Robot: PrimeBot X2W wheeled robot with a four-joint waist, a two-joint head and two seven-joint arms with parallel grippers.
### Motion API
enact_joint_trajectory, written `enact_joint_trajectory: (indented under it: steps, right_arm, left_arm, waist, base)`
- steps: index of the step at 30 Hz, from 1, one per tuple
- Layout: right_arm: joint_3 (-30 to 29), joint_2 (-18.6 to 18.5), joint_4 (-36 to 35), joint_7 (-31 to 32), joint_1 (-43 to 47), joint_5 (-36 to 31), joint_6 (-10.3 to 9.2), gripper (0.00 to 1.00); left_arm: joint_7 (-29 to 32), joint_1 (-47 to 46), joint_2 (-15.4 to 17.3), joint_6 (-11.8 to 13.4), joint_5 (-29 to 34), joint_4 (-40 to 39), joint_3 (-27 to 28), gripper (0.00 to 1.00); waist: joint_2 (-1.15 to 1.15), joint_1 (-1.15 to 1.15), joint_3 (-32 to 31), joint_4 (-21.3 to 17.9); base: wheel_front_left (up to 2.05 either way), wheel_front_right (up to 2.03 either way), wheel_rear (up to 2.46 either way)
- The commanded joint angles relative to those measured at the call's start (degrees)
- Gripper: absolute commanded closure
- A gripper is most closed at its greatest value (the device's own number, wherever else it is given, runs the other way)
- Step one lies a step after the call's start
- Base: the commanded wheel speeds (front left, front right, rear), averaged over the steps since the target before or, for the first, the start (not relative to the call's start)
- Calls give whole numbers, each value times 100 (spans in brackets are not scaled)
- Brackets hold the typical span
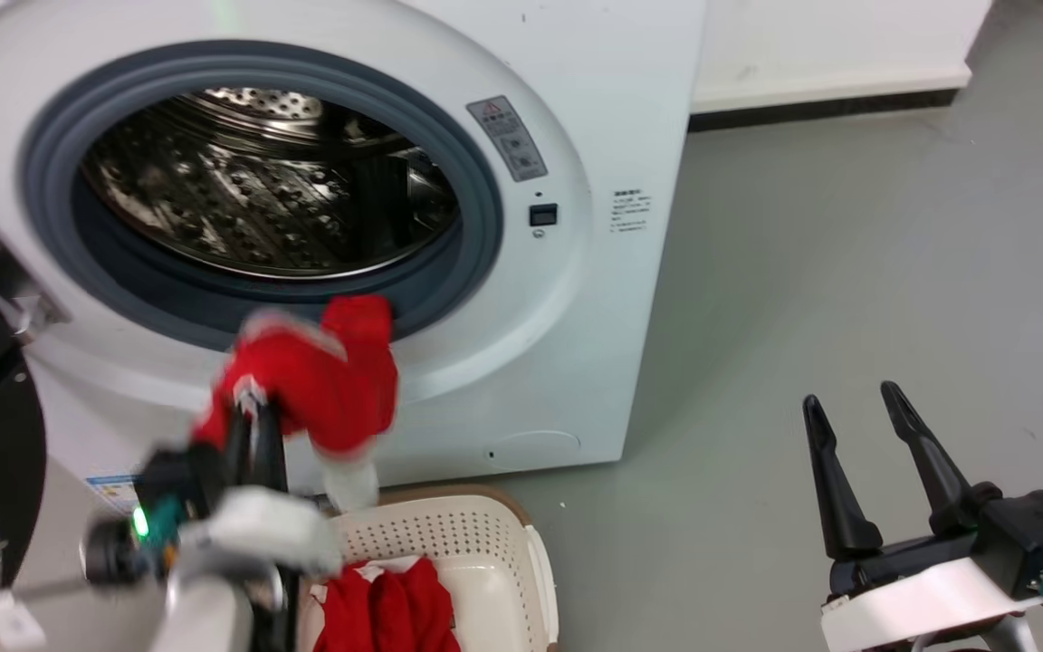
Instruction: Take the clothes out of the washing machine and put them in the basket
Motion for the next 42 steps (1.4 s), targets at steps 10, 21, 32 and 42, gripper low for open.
enact_joint_trajectory:
  steps: [10, 21, 32, 42]
  right_arm:
    - [-62, 9, -106, 94, 98, -55, -4, 0]
    - [163, 9, -59, -78, -356, 70, -4, 0]
    - [472, 12, 191, -467, -862, 389, -4, 0]
    - [807, 12, 484, -737, -1317, 619, -4, 0]
  left_arm:
    - [28, 1430, -396, 108, -408, 375, -75, 100]
    - [-20, 742, -435, -31, -311, 1553, -182, 100]
    - [-17, -440, -161, -46, -118, 2754, -138, 100]
    - [-13, -1261, 58, 71, -58, 3847, -110, 100]
  waist:
    - [0, 2, -15, 184]
    - [0, 2, 813, -379]
    - [0, 2, 2103, -1163]
    - [0, 2, 3110, -1620]
  base:
    - [0, 0, 0]
    - [0, 0, 0]
    - [0, 0, 0]
    - [0, 0, 0]
